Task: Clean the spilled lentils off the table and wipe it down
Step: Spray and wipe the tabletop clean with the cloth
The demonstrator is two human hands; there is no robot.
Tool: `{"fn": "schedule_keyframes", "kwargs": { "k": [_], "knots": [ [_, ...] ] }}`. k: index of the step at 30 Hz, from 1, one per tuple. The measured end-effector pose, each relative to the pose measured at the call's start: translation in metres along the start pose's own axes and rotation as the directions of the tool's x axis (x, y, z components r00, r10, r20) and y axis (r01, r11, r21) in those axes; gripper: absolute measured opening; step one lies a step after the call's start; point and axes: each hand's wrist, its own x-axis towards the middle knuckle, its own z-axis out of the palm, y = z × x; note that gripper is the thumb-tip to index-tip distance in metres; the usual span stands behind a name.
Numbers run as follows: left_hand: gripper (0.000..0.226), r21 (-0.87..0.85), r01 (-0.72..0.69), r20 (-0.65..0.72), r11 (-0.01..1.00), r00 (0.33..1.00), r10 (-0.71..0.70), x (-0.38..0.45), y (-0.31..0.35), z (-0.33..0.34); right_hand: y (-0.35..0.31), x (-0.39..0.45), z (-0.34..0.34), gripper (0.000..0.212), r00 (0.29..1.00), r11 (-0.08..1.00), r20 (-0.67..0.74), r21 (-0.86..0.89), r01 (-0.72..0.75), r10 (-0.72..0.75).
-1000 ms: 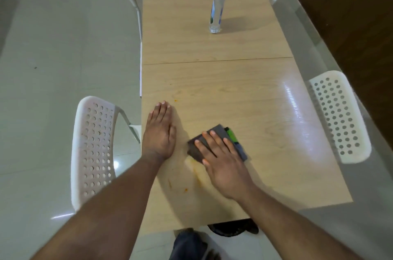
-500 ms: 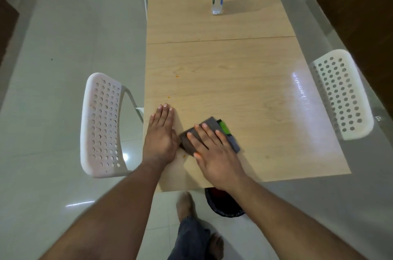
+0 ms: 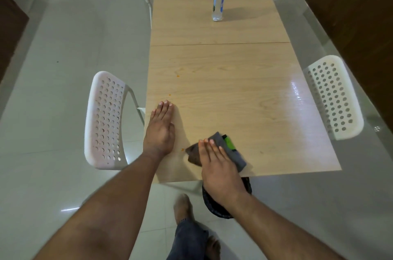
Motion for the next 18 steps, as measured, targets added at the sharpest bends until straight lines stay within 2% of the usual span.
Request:
{"fn": "schedule_keyframes", "kwargs": {
  "k": [2, 4, 6, 8, 10, 11, 12, 13, 14, 16, 17, 18],
  "knots": [
    [0.062, -0.062, 0.01, 0.025, 0.998, 1.0, -0.008, 0.001, 0.002, -0.006, -0.013, -0.007, -0.019, 0.072, 0.998, 0.97, -0.018, 0.234, -0.06, 0.066],
    [0.064, -0.143, 0.032, 0.046, 0.989, 0.999, -0.026, 0.001, 0.004, -0.011, -0.021, 0.001, -0.043, 0.066, 0.977, 0.815, 0.036, 0.546, -0.197, 0.212],
    [0.062, -0.249, 0.082, 0.048, 0.965, 0.996, -0.073, 0.0, 0.005, -0.015, -0.027, 0.014, -0.058, 0.059, 0.937, 0.536, 0.116, 0.794, -0.287, 0.329],
    [0.056, -0.367, 0.141, 0.03, 0.92, 0.99, -0.14, -0.001, 0.008, -0.019, -0.029, 0.033, -0.068, 0.05, 0.896, 0.141, 0.219, 0.946, -0.292, 0.386],
    [0.048, -0.464, 0.208, 0.009, 0.861, 0.973, -0.231, -0.001, 0.013, -0.025, -0.021, 0.053, -0.073, 0.041, 0.859, -0.23, 0.329, 0.939, -0.255, 0.391],
    [0.045, -0.507, 0.248, 0.013, 0.826, 0.96, -0.281, 0.0, 0.015, -0.029, -0.014, 0.063, -0.074, 0.038, 0.844, -0.318, 0.364, 0.915, -0.246, 0.393],
    [0.044, -0.534, 0.274, 0.015, 0.8, 0.949, -0.315, 0.001, 0.018, -0.032, -0.004, 0.071, -0.073, 0.038, 0.833, -0.315, 0.371, 0.915, -0.252, 0.411],
    [0.044, -0.54, 0.286, 0.01, 0.791, 0.943, -0.333, 0.002, 0.019, -0.036, 0.006, 0.077, -0.07, 0.04, 0.817, -0.204, 0.352, 0.935, -0.289, 0.456],
    [0.045, -0.52, 0.287, -0.004, 0.804, 0.941, -0.338, 0.002, 0.022, -0.038, 0.017, 0.079, -0.066, 0.044, 0.799, 0.0, 0.297, 0.937, -0.349, 0.523],
    [0.051, -0.394, 0.259, -0.04, 0.882, 0.954, -0.298, 0.002, 0.028, -0.04, 0.036, 0.077, -0.06, 0.047, 0.801, 0.427, 0.115, 0.796, -0.428, 0.588],
    [0.053, -0.304, 0.232, -0.046, 0.924, 0.965, -0.257, 0.002, 0.033, -0.04, 0.045, 0.076, -0.06, 0.047, 0.811, 0.549, 0.04, 0.716, -0.431, 0.584],
    [0.053, -0.209, 0.194, -0.038, 0.958, 0.978, -0.206, 0.001, 0.04, -0.037, 0.053, 0.075, -0.06, 0.046, 0.819, 0.611, -0.007, 0.669, -0.423, 0.574]
  ]
}}
